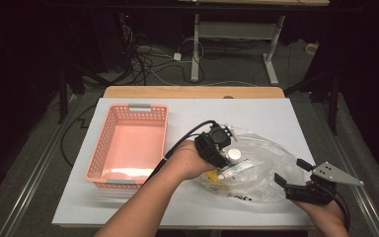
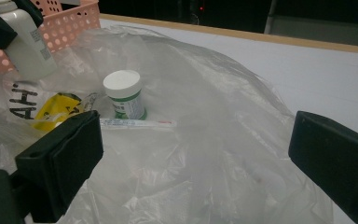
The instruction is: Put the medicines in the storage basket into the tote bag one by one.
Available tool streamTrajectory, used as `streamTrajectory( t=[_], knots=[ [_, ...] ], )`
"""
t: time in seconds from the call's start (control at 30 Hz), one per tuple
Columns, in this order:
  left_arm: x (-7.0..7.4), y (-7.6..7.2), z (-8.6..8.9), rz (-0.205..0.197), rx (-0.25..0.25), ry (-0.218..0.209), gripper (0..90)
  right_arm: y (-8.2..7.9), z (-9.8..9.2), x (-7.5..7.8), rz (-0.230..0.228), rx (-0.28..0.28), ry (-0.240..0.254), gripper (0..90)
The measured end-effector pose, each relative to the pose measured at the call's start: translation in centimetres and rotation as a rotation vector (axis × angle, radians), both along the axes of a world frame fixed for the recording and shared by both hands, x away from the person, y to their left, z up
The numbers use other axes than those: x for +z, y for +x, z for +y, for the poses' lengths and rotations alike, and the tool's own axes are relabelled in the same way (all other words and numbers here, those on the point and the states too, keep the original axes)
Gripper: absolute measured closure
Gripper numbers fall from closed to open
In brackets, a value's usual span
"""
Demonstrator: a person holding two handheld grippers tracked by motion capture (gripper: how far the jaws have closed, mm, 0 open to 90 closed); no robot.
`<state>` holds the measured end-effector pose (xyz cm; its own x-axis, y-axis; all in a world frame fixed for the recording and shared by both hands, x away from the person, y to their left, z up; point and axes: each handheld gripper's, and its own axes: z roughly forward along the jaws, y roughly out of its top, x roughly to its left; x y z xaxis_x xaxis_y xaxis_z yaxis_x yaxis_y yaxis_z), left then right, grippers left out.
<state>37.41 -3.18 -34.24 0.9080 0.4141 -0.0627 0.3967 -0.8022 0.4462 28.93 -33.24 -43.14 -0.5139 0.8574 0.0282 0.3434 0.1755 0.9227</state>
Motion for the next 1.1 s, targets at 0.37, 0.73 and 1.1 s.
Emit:
streamTrajectory(
  t=[0.37,0.73,1.1],
  knots=[
    [-2.8,0.8,-2.7,0.007,0.002,0.051,58.2,0.0,0.1,0.1,-0.001,0.005,0.003,3.6],
    [-5.0,2.1,-1.9,-0.018,0.068,0.085,58.1,0.1,0.0,0.2,-0.004,0.004,0.006,3.6],
    [-6.5,2.5,-2.5,-0.060,0.068,0.108,58.0,0.3,0.3,0.1,-0.006,0.015,0.000,3.5]
  ],
)
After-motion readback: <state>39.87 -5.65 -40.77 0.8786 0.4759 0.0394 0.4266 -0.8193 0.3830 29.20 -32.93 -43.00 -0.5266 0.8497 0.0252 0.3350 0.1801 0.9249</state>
